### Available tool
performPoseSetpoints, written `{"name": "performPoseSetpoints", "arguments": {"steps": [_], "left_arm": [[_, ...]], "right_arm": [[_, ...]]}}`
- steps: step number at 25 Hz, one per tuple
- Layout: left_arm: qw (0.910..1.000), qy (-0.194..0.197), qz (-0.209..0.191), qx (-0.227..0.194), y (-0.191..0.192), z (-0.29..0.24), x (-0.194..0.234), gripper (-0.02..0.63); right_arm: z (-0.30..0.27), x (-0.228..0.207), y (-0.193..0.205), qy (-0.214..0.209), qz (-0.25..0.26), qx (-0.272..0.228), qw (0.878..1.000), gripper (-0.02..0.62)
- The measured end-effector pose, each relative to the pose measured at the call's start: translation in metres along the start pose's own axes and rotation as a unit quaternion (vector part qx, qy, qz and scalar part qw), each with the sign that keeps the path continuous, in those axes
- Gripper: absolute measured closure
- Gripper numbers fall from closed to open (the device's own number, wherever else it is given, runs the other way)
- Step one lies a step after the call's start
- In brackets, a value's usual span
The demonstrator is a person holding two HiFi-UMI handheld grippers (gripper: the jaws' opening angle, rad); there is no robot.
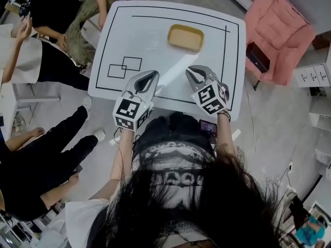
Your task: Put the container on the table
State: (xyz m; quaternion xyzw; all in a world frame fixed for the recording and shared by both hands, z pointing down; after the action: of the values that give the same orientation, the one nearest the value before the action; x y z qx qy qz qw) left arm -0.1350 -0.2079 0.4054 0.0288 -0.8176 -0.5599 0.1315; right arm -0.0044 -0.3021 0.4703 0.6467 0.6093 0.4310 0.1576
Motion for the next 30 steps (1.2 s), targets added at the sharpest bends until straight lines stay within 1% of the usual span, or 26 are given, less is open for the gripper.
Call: {"name": "performPoseSetpoints", "arguments": {"steps": [3,7,10,15,20,24,30], "left_arm": [[0.9999,0.012,-0.005,0.000,0.004,0.021,-0.002,0.606],[0.9994,0.032,-0.010,0.000,0.009,0.045,-0.004,0.606],[0.9988,0.048,-0.013,-0.001,0.015,0.061,-0.004,0.606],[0.9974,0.070,-0.018,-0.003,0.024,0.083,-0.010,0.606],[0.9953,0.093,-0.024,-0.005,0.033,0.097,-0.018,0.606],[0.9939,0.106,-0.030,-0.008,0.037,0.105,-0.023,0.606],[0.9921,0.119,-0.038,-0.014,0.039,0.113,-0.034,0.606]], "right_arm": [[0.014,0.024,-0.013,0.009,-0.006,-0.006,1.000,0.555],[0.033,0.051,-0.027,0.033,-0.033,-0.019,0.999,0.563],[0.043,0.071,-0.033,0.053,-0.052,-0.025,0.997,0.588],[0.061,0.101,-0.043,0.072,-0.074,-0.035,0.994,0.591],[0.081,0.121,-0.053,0.094,-0.100,-0.050,0.989,0.591],[0.093,0.132,-0.061,0.100,-0.117,-0.074,0.985,0.591],[0.114,0.142,-0.067,0.108,-0.159,-0.111,0.975,0.592]]}}
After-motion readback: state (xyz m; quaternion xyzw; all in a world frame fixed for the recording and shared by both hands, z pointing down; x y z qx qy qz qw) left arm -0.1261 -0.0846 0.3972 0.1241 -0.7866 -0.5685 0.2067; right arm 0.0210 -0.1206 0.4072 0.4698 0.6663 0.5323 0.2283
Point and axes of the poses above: the fingertips, and each gripper's own axes: z backward along the fingers, x to its left, y out of its underside, the point moved 5 cm from there along z, backward along the fingers, and after that the axes turned 8 degrees about z, right-handed, at the moved point
